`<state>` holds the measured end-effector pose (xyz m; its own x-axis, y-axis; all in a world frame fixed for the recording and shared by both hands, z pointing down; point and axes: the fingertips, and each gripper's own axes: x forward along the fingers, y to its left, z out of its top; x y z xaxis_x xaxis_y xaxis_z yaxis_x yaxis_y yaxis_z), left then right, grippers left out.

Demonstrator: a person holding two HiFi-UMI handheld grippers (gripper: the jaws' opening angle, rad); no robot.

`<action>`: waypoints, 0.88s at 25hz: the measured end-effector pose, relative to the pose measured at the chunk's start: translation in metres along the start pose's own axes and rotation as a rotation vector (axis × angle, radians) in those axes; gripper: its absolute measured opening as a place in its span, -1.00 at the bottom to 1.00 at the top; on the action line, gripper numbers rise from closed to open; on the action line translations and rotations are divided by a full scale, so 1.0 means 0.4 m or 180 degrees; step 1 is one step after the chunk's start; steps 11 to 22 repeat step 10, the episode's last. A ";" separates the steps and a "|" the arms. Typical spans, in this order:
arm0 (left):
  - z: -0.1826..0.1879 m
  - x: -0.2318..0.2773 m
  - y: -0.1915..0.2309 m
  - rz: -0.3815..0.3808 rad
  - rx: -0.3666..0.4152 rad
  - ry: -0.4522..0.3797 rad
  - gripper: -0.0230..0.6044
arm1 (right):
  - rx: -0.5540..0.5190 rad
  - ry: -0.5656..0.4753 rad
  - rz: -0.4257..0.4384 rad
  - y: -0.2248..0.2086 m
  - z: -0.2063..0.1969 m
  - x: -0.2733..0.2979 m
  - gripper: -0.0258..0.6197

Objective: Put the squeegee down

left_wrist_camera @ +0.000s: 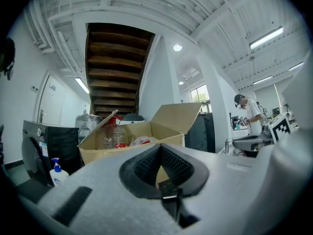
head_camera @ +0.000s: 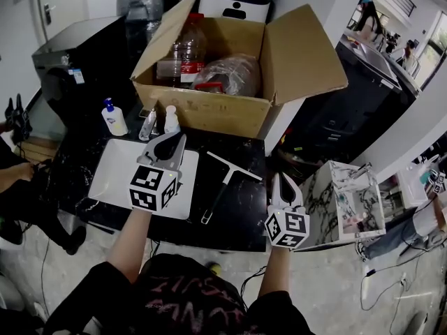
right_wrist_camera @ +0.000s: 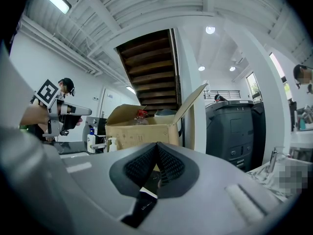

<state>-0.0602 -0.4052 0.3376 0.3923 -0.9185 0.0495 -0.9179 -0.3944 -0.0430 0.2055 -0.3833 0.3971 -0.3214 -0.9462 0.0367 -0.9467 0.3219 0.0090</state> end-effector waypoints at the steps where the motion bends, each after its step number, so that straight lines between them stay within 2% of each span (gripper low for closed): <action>1: 0.000 0.000 -0.001 -0.0006 0.0003 -0.0002 -0.93 | -0.0001 -0.0002 0.0001 0.000 0.000 0.000 -0.92; 22: -0.005 0.002 -0.005 -0.0021 0.0007 0.0008 -0.93 | -0.0004 0.0000 -0.0002 0.000 -0.001 0.001 -0.92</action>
